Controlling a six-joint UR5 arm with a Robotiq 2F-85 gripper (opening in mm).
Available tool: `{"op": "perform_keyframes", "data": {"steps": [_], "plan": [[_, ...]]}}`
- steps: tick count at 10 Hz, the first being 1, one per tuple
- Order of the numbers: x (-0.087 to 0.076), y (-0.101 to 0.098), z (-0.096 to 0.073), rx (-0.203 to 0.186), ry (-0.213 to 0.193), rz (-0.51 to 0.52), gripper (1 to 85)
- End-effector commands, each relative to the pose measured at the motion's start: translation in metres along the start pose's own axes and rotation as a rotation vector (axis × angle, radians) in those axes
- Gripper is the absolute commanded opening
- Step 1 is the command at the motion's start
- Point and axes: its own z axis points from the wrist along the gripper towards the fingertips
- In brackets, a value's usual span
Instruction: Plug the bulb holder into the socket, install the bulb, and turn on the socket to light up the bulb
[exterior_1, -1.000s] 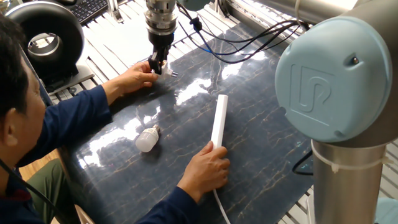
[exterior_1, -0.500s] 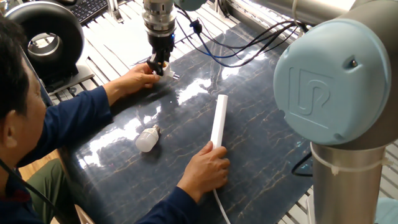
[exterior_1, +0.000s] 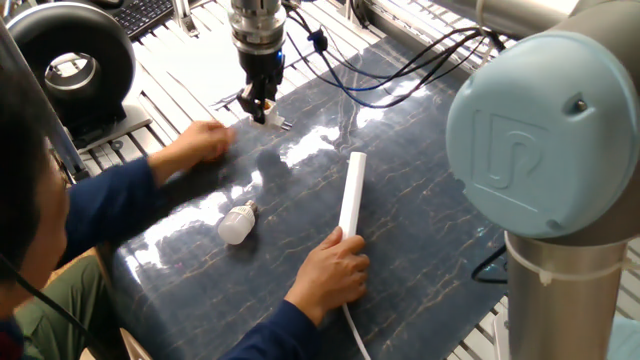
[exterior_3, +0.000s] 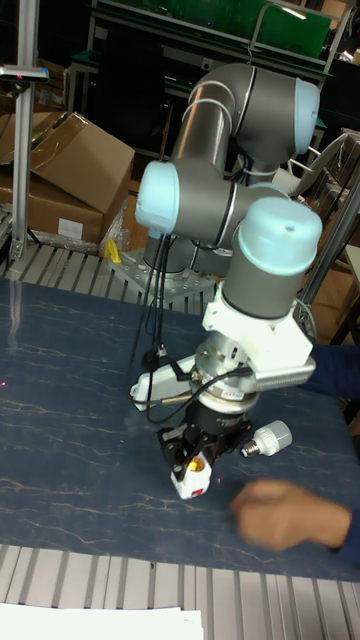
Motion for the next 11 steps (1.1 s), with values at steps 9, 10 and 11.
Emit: {"op": "perform_keyframes", "data": {"steps": [9, 10, 11], "plan": [[0.070, -0.003, 0.018, 0.014, -0.028, -0.150, 1.3], [0.081, -0.006, 0.022, 0.014, -0.019, -0.134, 1.3], [0.086, -0.007, 0.024, 0.012, -0.017, -0.127, 1.3]]}}
